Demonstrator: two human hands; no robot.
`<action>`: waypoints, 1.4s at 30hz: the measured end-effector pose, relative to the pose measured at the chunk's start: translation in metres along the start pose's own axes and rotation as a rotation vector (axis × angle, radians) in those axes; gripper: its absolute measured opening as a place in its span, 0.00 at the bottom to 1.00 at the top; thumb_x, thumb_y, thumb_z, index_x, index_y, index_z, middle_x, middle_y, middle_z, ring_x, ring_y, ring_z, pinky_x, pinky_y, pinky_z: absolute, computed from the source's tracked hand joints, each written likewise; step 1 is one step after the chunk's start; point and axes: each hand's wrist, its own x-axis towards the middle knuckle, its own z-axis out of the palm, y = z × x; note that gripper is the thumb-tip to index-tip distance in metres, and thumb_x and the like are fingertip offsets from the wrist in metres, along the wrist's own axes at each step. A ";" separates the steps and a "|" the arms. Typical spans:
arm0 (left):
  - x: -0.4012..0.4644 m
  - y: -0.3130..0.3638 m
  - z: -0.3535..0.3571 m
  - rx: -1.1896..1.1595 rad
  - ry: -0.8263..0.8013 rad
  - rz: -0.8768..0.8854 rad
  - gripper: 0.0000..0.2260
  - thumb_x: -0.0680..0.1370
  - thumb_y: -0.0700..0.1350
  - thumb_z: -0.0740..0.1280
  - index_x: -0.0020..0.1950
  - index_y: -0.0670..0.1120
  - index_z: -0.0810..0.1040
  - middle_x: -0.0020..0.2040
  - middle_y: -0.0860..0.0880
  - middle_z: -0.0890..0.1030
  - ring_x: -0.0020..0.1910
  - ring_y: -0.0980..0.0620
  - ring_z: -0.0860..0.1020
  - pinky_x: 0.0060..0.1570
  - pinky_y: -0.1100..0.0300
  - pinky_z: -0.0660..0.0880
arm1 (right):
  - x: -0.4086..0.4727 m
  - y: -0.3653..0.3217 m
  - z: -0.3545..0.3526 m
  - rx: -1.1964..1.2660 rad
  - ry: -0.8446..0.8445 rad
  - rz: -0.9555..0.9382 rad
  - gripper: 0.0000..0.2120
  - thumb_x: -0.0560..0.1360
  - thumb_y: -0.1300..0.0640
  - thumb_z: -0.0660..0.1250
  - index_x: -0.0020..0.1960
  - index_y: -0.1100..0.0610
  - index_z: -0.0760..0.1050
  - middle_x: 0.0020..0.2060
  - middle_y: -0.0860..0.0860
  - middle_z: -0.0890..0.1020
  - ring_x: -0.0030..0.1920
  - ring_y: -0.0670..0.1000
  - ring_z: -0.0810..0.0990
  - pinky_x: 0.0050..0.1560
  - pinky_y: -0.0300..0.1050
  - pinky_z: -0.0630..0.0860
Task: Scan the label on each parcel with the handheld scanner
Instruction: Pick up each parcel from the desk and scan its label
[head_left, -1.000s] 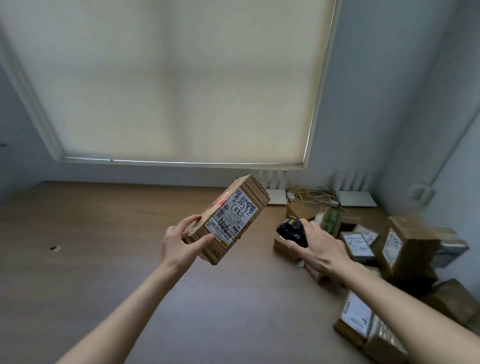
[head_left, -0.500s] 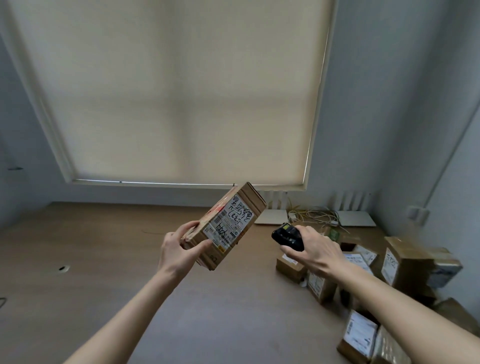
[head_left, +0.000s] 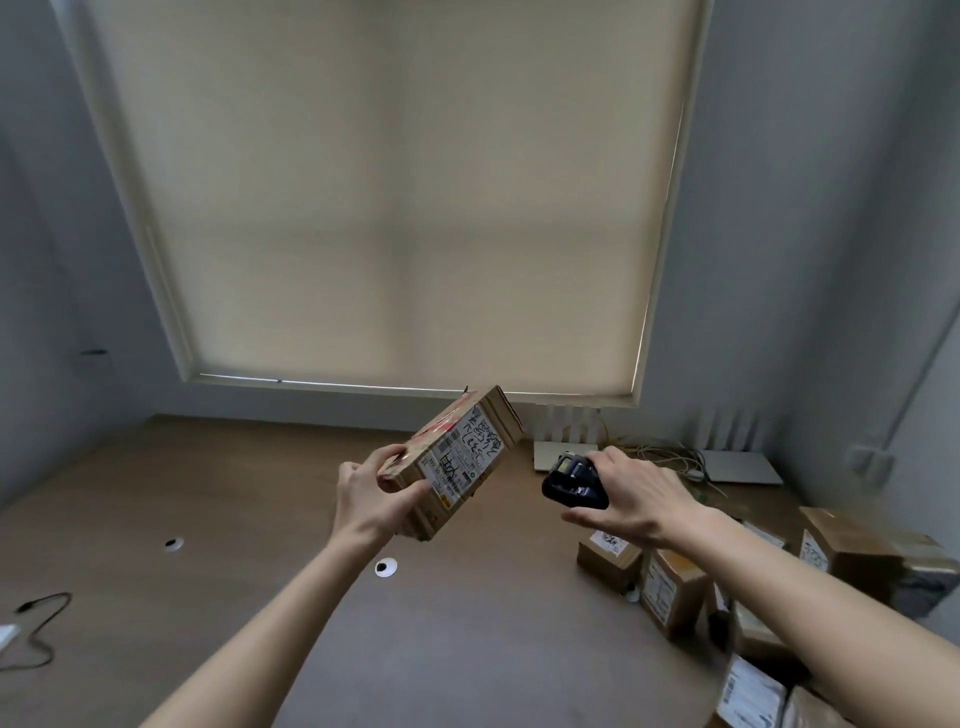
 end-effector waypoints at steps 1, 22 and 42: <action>0.001 0.001 -0.004 0.017 0.013 -0.005 0.32 0.60 0.62 0.72 0.65 0.61 0.79 0.51 0.46 0.72 0.51 0.50 0.73 0.56 0.60 0.71 | 0.001 -0.005 -0.005 -0.022 0.006 -0.018 0.40 0.73 0.25 0.64 0.74 0.50 0.66 0.66 0.50 0.76 0.62 0.55 0.80 0.55 0.53 0.77; 0.009 0.008 -0.030 0.163 0.106 -0.039 0.26 0.68 0.59 0.76 0.66 0.63 0.77 0.53 0.47 0.70 0.55 0.42 0.78 0.51 0.59 0.69 | 0.010 -0.079 -0.037 -0.192 0.014 -0.082 0.39 0.74 0.24 0.60 0.72 0.53 0.69 0.64 0.52 0.77 0.61 0.58 0.80 0.54 0.53 0.73; -0.001 0.005 -0.045 0.152 0.096 -0.055 0.26 0.69 0.60 0.75 0.67 0.63 0.77 0.54 0.46 0.71 0.53 0.41 0.79 0.50 0.60 0.69 | 0.012 -0.097 -0.045 -0.152 0.000 -0.118 0.39 0.75 0.23 0.58 0.71 0.53 0.71 0.64 0.52 0.78 0.59 0.58 0.81 0.52 0.52 0.73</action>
